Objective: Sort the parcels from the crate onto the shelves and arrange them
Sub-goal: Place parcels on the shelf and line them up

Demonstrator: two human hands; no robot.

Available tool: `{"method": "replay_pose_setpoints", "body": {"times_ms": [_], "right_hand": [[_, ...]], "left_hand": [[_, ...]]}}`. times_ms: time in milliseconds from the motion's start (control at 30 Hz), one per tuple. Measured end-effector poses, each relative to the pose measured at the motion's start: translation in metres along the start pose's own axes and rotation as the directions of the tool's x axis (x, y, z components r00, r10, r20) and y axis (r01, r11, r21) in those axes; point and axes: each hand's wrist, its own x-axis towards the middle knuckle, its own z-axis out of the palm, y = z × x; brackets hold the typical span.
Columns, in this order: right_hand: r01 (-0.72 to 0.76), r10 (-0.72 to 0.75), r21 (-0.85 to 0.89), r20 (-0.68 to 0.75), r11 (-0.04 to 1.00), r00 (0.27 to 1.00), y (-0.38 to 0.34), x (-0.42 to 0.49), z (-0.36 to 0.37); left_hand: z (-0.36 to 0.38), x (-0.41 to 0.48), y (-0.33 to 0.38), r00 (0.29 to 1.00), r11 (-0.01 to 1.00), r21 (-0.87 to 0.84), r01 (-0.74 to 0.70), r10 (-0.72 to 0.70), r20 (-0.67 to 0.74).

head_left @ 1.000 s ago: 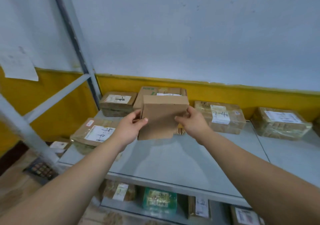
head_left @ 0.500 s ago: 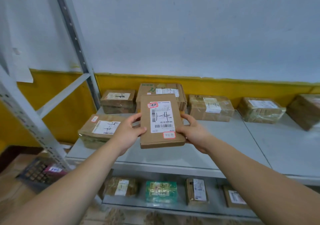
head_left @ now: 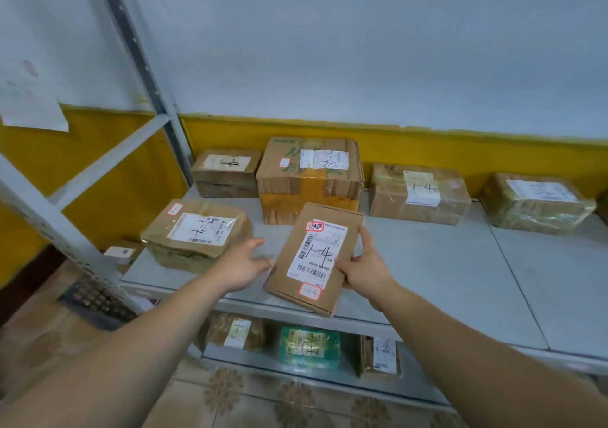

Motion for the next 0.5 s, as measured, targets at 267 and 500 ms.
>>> {"method": "replay_pose_setpoints", "body": {"times_ms": [267, 500], "right_hand": [[-0.113, 0.126, -0.469, -0.004, 0.876, 0.992, 0.030, 0.031, 0.004], [0.294, -0.046, -0.906, 0.294, 0.306, 0.955, 0.022, 0.045, 0.009]], "left_hand": [[-0.030, 0.044, -0.034, 0.975, 0.807, 0.591, -0.024, 0.149, -0.165], [-0.063, 0.081, -0.069, 0.997, 0.723, 0.691, 0.007, 0.052, -0.064]]}}
